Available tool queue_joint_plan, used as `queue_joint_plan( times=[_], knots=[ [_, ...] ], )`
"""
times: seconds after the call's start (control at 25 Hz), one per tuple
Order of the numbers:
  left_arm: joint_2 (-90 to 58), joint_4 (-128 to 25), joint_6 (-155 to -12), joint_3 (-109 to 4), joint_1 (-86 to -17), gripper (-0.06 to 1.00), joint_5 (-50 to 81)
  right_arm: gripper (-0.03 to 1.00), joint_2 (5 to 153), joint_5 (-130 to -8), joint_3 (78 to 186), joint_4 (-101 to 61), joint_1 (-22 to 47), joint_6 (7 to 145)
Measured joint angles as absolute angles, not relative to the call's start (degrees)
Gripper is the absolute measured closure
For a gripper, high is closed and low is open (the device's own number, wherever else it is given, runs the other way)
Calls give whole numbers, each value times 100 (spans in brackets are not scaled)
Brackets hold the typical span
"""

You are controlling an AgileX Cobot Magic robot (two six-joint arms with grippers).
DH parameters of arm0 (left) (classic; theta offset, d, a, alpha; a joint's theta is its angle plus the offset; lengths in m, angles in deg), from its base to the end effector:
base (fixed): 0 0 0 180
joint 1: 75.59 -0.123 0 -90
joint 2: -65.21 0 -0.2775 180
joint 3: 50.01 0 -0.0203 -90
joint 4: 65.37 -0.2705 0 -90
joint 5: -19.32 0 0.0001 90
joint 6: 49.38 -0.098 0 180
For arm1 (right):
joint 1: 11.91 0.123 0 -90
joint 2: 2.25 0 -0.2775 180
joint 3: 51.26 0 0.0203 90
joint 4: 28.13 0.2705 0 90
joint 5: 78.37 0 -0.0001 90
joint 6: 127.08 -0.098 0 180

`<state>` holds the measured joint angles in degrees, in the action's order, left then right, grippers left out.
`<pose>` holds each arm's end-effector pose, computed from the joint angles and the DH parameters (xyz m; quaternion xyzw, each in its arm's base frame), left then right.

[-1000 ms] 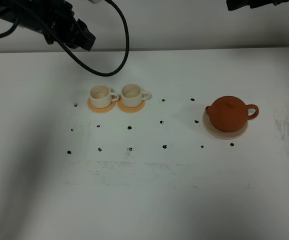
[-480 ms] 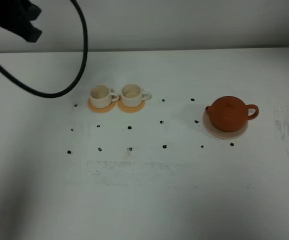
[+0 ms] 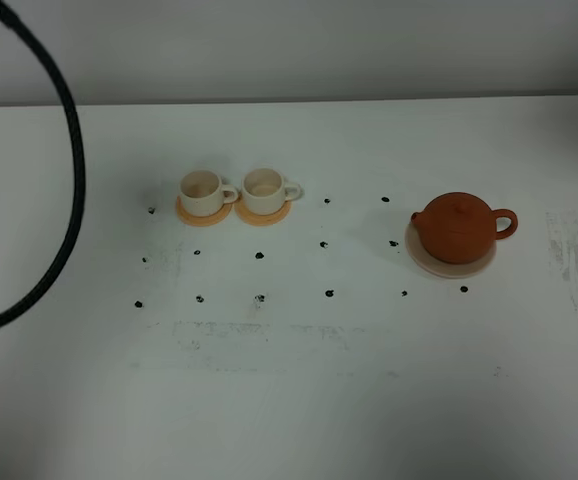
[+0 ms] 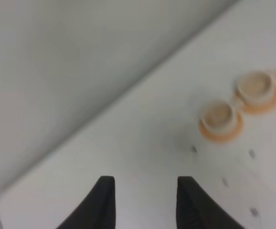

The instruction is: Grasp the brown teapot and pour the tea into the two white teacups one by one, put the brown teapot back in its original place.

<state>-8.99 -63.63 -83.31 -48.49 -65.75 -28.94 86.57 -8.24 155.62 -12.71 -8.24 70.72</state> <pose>0.2585 -0.0471 0.4216 0.3257 0.8205 0.0836 0.4623 0.2924 0.0433 0.4828 -0.1781 0.8879 0.0833 0.4159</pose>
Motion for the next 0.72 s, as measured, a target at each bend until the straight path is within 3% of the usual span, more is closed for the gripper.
queue_joint_plan(
  times=[0.4, 0.72],
  knots=[
    [1145, -6739, -6368, -3449, -6575, 72, -3476, 48, 8069, -817, 13993, -1372, -824, 7097],
    [2772, -6751, -6125, -2430, -6575, 73, -3902, 48, 8074, -1177, 12815, -1383, -824, 7310]
  ],
)
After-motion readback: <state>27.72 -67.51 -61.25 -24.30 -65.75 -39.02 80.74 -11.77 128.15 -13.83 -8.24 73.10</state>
